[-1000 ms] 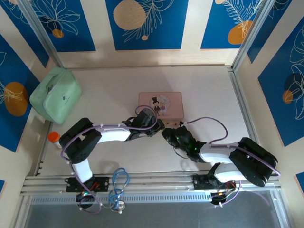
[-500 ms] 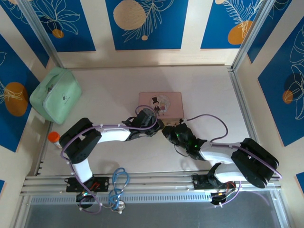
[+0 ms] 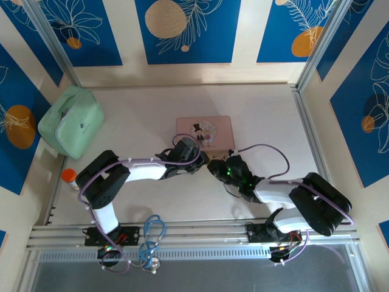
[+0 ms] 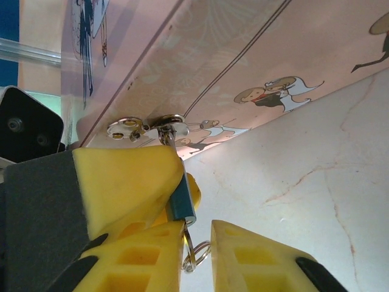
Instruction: Unlock the padlock with the key
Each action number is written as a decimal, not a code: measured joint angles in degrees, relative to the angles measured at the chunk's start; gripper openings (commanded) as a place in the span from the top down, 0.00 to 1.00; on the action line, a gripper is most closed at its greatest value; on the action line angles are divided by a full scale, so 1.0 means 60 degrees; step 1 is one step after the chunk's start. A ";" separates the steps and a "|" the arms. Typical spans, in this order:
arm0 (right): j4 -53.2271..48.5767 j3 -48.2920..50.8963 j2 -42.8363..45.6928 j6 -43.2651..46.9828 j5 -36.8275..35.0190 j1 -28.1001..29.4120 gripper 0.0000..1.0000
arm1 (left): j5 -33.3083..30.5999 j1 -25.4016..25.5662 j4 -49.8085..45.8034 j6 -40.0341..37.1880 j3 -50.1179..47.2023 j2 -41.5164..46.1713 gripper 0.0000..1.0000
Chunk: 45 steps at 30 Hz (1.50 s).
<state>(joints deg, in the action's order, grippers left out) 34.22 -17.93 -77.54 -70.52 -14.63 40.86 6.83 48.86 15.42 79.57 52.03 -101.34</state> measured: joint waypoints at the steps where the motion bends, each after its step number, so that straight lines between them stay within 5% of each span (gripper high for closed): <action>1: 0.0058 0.0011 -0.0040 0.0007 0.0007 0.0007 0.77 | 0.0004 -0.0004 -0.0047 0.0000 0.0033 0.0000 1.00; 12: 0.0987 0.0109 -0.0557 0.0004 0.0051 0.0087 0.87 | -0.0044 -0.0073 -0.0280 -0.0098 0.0106 -0.0007 1.00; 17: 0.1100 0.0138 -0.0572 -0.0306 -0.0011 0.0113 1.00 | -0.0106 -0.0080 -0.0131 -0.0051 0.0087 -0.0044 1.00; 29: 0.4437 0.0433 -0.2758 -0.6069 -0.0667 0.0142 1.00 | -0.0841 -0.0171 0.3577 -0.0273 -0.1264 -0.0401 1.00; 36: 0.6116 0.0535 -0.3697 -0.7249 -0.1089 0.0270 1.00 | -0.1078 -0.0215 0.4397 -0.0342 -0.1453 -0.0623 1.00; 42: 0.3519 0.0160 -0.2102 -0.6298 -0.1031 0.0335 1.00 | -0.0721 -0.0175 0.2794 -0.0725 -0.0980 -0.0288 0.56; 45: 0.1821 -0.0087 -0.1078 -0.5329 -0.1005 0.0350 1.00 | -0.0707 -0.0087 0.0856 -0.1384 -0.0368 0.0331 0.53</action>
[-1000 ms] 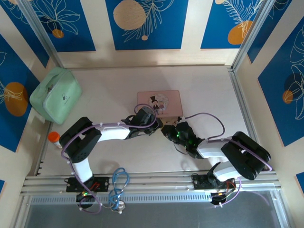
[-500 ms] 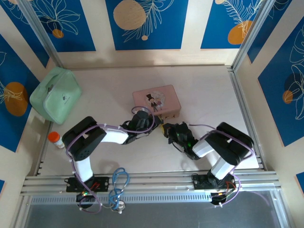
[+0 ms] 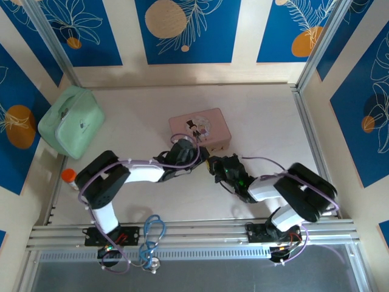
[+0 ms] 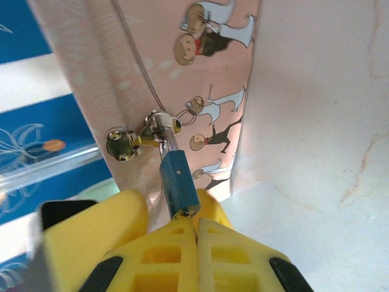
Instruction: Unlock the padlock with the key
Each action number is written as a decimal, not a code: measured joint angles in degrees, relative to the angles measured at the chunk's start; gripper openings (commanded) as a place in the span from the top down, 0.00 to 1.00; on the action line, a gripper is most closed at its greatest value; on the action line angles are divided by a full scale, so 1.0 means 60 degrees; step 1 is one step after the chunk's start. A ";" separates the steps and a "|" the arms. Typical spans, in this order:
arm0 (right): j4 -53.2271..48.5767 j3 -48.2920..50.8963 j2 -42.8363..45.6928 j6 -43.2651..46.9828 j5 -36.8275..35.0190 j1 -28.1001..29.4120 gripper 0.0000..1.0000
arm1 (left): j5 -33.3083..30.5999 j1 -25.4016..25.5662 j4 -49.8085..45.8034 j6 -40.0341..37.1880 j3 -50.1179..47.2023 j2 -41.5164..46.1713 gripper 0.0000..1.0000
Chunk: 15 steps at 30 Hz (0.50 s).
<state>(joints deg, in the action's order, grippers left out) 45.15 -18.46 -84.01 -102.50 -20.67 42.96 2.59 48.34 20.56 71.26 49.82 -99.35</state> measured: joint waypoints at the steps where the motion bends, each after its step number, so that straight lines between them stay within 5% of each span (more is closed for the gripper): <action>1: -0.0608 -0.0131 0.0266 0.0404 0.0018 -0.0004 1.00 | 0.0015 0.0018 -0.0568 -0.0215 0.0291 0.0157 0.54; 7: -0.2765 -0.0969 0.0659 0.3191 0.0204 -0.0102 1.00 | 0.0310 0.0073 -0.2765 -0.0907 0.2120 0.0222 0.56; 15: -0.2958 -0.0976 0.0652 0.5322 0.0499 -0.0270 1.00 | 0.0361 0.0120 -0.5129 -0.0962 0.3027 -0.0368 0.54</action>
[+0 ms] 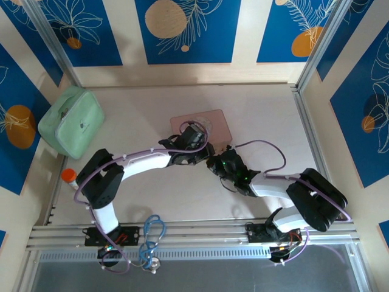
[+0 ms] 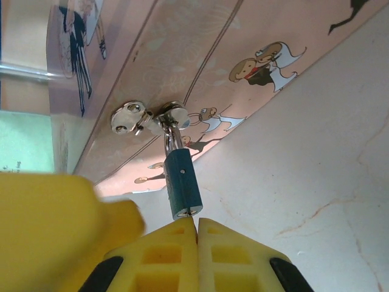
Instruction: Unlock the padlock with the key
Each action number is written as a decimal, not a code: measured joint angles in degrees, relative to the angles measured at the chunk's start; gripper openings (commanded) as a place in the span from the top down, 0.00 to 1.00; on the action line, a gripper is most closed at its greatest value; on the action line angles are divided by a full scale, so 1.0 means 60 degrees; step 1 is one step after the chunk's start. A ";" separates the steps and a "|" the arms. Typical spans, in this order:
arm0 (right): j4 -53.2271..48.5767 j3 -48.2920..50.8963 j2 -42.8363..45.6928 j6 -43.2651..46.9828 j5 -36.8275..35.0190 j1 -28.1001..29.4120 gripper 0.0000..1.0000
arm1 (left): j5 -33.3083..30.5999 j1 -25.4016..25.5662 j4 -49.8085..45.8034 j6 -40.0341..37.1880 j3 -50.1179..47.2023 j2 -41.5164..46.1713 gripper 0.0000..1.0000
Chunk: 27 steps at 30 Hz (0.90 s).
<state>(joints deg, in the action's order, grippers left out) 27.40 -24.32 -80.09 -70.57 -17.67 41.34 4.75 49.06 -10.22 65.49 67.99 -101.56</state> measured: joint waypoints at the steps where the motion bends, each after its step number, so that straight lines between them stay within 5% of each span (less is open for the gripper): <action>1: -0.0004 0.0036 0.0000 0.0138 0.0022 -0.0004 1.00 | -0.0055 0.0004 -0.0204 -0.0004 0.0040 -0.0004 0.53; 4: 0.0062 0.0117 0.0004 0.0375 0.0055 -0.0040 1.00 | -0.0171 0.0051 -0.0586 0.0051 0.0131 -0.0004 0.39; 27: -0.0084 0.0127 0.0011 0.0980 -0.0022 0.0120 1.00 | -0.0954 0.0229 -0.1155 0.0794 0.1078 -0.1155 0.46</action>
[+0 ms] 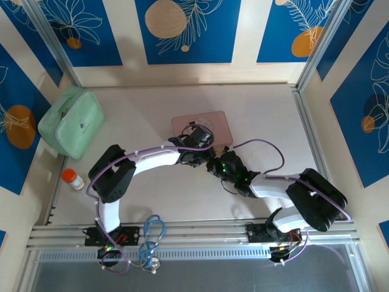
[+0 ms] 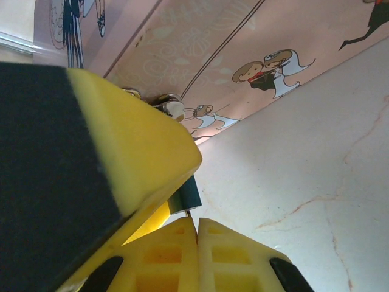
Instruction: Unlock the padlock with the key
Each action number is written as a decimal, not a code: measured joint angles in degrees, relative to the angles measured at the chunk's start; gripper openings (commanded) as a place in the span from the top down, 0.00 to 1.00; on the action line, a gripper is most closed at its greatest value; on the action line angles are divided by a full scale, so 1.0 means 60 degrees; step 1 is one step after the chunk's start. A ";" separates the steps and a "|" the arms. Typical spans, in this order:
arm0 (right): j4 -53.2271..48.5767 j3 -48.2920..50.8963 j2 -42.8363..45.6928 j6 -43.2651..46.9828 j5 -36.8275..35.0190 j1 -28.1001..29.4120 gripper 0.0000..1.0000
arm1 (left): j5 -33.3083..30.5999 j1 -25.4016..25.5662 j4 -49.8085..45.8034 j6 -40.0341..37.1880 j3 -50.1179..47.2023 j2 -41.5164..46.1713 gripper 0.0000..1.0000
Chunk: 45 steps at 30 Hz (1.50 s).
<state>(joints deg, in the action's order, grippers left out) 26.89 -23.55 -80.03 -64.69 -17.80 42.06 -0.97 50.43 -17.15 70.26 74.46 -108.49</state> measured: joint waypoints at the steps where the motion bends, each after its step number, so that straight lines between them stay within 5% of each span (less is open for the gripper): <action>1: -0.0011 0.0000 0.0000 0.0007 -0.0004 0.0015 1.00 | 0.0000 0.0004 0.0025 0.0011 0.0004 -0.0029 0.48; 12: 0.0025 0.0219 0.0069 0.0004 -0.0011 0.0022 1.00 | 0.0040 0.0029 0.0630 0.0393 -0.0142 -0.0288 0.71; 19: 0.0149 0.0346 0.0142 -0.0299 -0.0033 -0.0171 1.00 | 0.0058 0.0036 0.1206 0.0474 -0.0375 -0.0270 0.99; 20: 0.0146 0.0346 0.0142 -0.0302 -0.0033 -0.0178 1.00 | 0.0069 0.0036 0.1293 0.0470 -0.0419 -0.0262 0.96; 24: 0.0073 0.0346 0.0222 -0.0291 -0.0029 -0.0204 1.00 | 0.0080 0.0036 0.1435 0.0488 -0.0492 -0.0244 0.56; 29: -0.0022 0.0324 0.0379 -0.0291 0.0073 -0.0208 1.00 | 0.0073 0.0018 0.1348 0.0484 -0.0514 -0.0255 0.49; 45: -0.0080 0.0321 0.0393 -0.0229 0.0044 -0.0240 1.00 | 0.0222 0.0007 0.1785 0.0667 -0.0532 -0.0379 1.00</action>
<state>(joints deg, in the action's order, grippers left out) 26.41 -21.63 -77.67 -66.06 -17.54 40.62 0.36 50.48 -6.44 74.26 71.26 -110.76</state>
